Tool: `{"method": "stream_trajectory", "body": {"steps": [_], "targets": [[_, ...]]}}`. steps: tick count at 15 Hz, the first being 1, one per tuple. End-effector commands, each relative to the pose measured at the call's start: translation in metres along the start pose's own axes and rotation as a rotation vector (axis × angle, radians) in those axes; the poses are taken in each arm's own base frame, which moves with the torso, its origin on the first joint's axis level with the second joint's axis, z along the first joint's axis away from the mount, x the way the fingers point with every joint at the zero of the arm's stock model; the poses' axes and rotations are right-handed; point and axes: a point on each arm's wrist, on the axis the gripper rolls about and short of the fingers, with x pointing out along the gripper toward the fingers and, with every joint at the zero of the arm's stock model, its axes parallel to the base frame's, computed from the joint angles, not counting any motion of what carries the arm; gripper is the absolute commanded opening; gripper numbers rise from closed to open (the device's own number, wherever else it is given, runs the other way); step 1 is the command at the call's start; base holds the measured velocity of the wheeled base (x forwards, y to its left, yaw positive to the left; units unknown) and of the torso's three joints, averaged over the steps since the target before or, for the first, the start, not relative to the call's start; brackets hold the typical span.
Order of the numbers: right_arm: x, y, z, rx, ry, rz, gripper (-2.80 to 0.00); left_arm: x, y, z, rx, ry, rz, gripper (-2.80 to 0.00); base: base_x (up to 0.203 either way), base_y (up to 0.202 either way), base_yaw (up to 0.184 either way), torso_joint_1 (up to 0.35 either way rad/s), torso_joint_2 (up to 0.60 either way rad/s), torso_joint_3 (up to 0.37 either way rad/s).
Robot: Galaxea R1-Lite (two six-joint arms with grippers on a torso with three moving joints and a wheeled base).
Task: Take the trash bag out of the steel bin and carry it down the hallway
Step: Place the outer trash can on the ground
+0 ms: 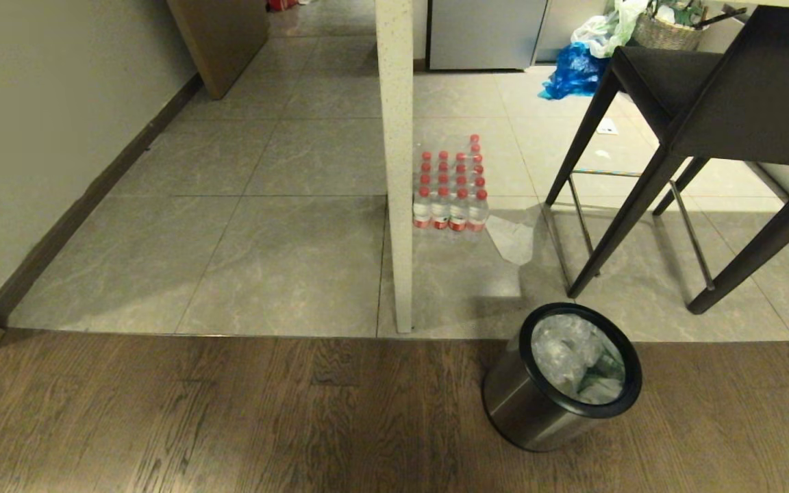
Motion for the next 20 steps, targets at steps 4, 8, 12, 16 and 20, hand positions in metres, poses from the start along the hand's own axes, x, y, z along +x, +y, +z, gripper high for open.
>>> {"method": "stream_trajectory", "body": {"steps": [4,8,12,16,20], "targets": [[0.0,0.0,0.0,0.0,0.0,0.0,-2.8,0.0,0.0,-0.0004,0.0,-0.001,0.001,-2.8,0.0,0.0,0.0,0.0,0.0,0.0],[0.0,0.0,0.0,0.0,0.0,0.0,-2.8,-0.0001,0.0,0.0,0.0,-0.001,0.001,-2.8,0.0,0.0,0.0,0.0,0.0,0.0],[0.0,0.0,0.0,0.0,0.0,0.0,-2.8,0.0,0.0,0.0,0.0,-0.001,0.001,-2.8,0.0,0.0,0.0,0.0,0.0,0.0],[0.0,0.0,0.0,0.0,0.0,0.0,-2.8,0.0,0.0,-0.0001,0.003,0.0,0.001,-2.8,0.0,0.0,0.0,0.0,0.0,0.0],[0.0,0.0,0.0,0.0,0.0,0.0,-2.8,0.0,0.0,0.0,0.003,-0.001,0.001,-2.8,0.0,0.0,0.0,0.0,0.0,0.0]]}}
